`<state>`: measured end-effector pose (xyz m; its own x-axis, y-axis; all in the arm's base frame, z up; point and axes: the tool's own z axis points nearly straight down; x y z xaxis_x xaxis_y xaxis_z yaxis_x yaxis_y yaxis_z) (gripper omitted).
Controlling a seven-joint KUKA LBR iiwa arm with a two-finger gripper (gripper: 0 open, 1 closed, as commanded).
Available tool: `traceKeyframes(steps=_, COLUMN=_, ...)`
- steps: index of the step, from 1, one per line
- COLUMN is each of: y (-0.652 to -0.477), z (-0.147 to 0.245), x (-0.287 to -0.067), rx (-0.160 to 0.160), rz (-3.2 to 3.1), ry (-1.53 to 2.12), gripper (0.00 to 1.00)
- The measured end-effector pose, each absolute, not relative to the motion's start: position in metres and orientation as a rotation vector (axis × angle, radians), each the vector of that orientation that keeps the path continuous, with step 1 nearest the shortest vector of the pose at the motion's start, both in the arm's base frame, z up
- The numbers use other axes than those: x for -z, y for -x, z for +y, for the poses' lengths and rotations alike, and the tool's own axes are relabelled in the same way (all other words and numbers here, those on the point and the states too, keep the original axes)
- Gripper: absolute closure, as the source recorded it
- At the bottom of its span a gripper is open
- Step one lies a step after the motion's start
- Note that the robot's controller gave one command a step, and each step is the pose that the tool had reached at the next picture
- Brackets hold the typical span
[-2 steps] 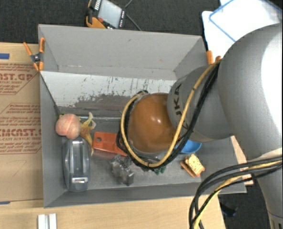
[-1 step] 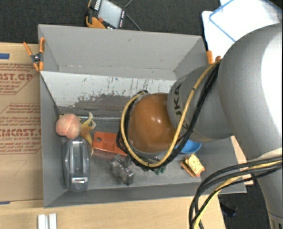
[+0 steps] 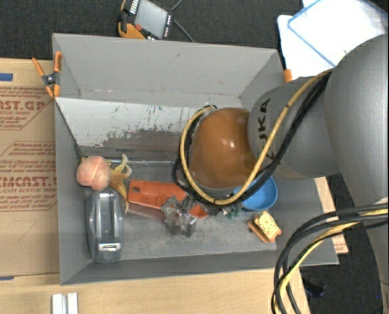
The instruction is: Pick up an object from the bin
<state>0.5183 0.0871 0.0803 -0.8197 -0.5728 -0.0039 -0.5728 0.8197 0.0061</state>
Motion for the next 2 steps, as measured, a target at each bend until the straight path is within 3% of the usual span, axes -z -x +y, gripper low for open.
traceKeyframes(steps=2, y=-0.5183, z=0.0873, x=-0.0803, rx=-0.012, rz=2.995, ry=0.943, gripper=1.0)
